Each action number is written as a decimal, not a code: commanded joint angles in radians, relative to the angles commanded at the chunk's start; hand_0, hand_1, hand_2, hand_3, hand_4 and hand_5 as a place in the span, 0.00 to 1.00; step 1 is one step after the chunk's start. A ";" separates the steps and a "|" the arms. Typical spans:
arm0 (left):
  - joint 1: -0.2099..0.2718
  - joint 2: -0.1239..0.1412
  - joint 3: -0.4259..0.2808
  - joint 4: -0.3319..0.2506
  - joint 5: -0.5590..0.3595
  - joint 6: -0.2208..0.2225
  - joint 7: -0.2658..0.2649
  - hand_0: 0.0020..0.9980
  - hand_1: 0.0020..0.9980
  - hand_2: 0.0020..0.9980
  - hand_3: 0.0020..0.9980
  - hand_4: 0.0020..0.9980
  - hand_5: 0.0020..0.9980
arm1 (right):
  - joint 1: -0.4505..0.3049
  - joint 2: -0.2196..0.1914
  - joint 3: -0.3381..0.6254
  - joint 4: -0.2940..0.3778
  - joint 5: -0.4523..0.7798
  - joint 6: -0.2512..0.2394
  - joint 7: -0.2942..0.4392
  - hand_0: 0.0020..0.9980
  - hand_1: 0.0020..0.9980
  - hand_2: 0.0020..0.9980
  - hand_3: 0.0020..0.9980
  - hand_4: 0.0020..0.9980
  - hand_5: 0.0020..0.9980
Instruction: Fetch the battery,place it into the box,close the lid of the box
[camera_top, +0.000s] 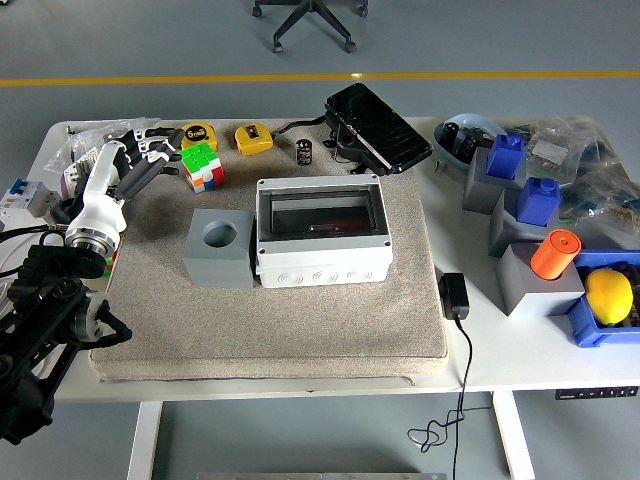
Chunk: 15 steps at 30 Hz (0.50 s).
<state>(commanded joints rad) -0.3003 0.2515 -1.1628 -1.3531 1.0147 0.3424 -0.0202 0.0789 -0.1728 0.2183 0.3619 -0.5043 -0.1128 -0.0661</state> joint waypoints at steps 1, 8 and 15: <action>-0.001 -0.001 0.000 0.000 0.001 0.000 0.001 0.43 0.53 0.57 0.57 0.91 0.48 | 0.000 0.000 -0.001 0.000 0.002 0.000 0.000 0.60 0.61 0.58 0.56 0.93 0.45; -0.004 -0.005 -0.002 0.004 -0.001 -0.002 0.005 0.43 0.53 0.57 0.57 0.91 0.48 | 0.007 -0.002 -0.012 0.003 0.008 0.000 0.001 0.59 0.61 0.58 0.56 0.93 0.45; -0.005 -0.011 -0.003 0.013 -0.001 -0.006 0.012 0.43 0.53 0.57 0.57 0.91 0.49 | -0.004 0.002 -0.067 -0.001 0.021 0.002 0.001 0.59 0.61 0.58 0.56 0.93 0.44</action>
<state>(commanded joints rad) -0.3052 0.2409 -1.1653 -1.3400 1.0137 0.3365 -0.0080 0.0747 -0.1711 0.1508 0.3611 -0.4829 -0.1111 -0.0651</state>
